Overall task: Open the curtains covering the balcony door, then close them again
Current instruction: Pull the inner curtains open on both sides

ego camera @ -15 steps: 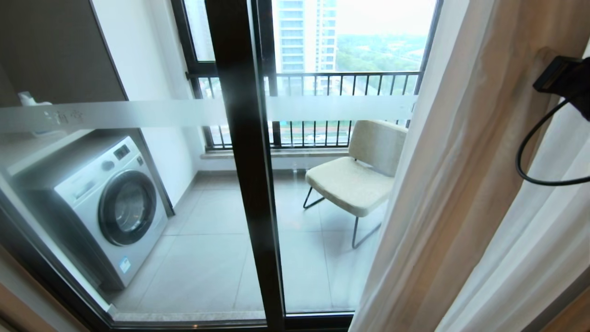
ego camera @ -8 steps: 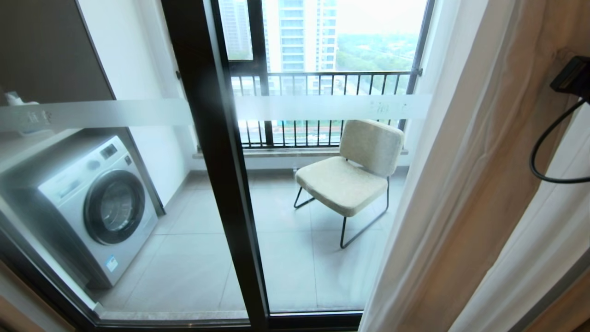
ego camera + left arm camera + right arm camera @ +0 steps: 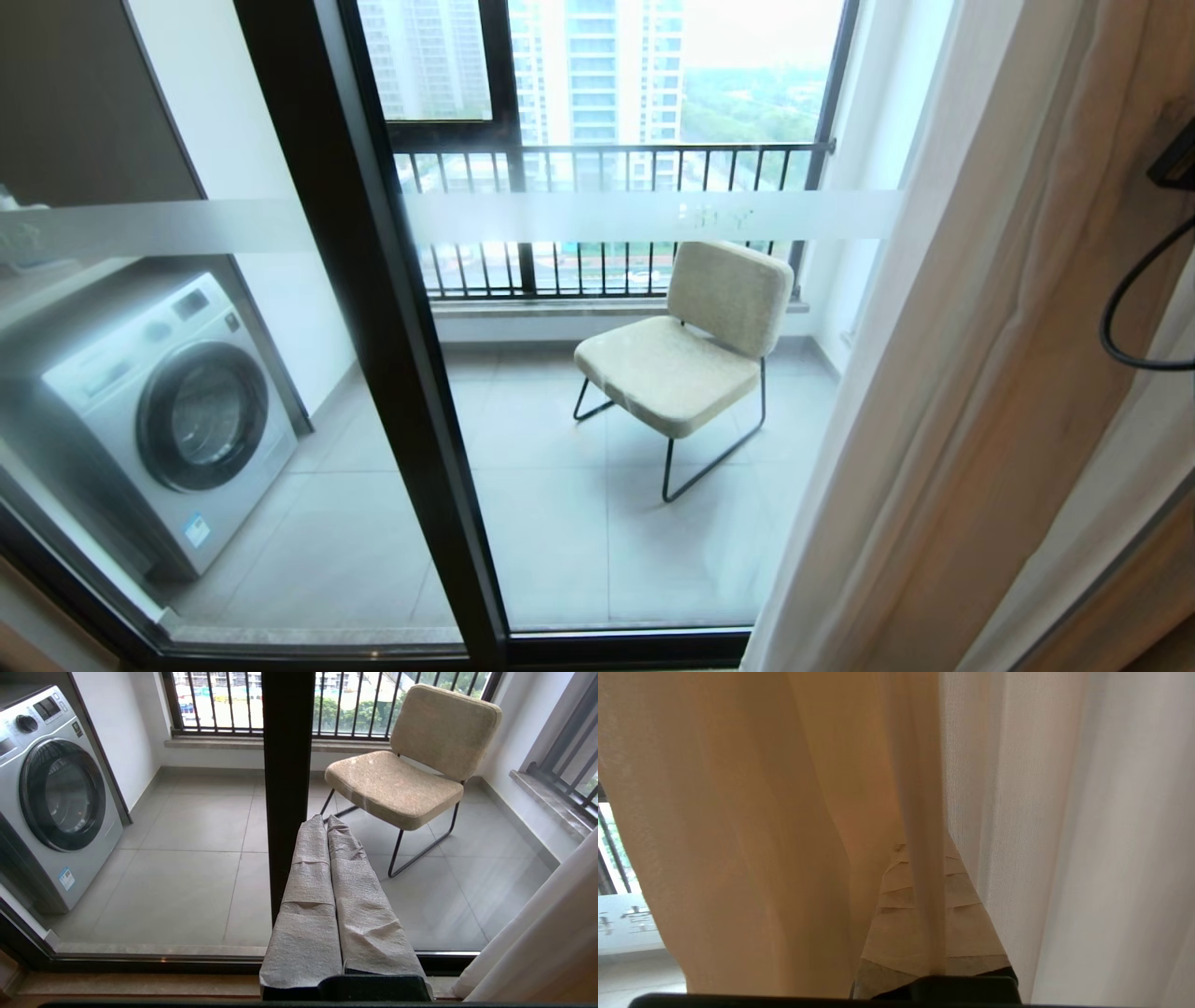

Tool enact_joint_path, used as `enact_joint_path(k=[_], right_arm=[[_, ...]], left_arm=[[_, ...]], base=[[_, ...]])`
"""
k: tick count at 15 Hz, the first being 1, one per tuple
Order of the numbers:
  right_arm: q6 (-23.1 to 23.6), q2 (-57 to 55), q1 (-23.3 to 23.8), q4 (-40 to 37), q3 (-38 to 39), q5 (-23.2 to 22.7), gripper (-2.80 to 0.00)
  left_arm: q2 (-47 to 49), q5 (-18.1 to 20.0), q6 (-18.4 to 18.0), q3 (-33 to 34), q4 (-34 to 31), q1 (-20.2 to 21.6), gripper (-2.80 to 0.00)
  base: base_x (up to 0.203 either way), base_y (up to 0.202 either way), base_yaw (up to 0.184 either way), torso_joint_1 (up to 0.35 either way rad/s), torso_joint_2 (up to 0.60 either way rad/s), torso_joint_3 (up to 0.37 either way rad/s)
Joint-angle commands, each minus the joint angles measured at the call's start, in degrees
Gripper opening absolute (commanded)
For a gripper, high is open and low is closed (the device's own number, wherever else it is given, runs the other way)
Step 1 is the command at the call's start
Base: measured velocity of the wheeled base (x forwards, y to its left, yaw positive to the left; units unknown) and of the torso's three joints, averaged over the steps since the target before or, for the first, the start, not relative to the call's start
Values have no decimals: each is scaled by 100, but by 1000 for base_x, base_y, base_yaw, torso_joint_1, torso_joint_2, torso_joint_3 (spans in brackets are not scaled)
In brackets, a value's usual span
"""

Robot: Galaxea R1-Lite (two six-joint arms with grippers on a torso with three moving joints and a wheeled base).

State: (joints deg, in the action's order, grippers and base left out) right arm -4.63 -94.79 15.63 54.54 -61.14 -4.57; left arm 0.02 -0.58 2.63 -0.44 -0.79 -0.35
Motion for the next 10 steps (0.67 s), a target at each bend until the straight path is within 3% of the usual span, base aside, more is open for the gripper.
enact_joint_path(k=[1,10], right_arm=[[-3,49,78,39,5,0,-280],[-3,119,300,30,67,-9,-280]], left_arm=[[-2,-3,9,0,0,0,-280],[-2,-3,27,0,0,0,-280]], base=[[0,-187,3,7,5,1],[0,-191,2,3,1,2]])
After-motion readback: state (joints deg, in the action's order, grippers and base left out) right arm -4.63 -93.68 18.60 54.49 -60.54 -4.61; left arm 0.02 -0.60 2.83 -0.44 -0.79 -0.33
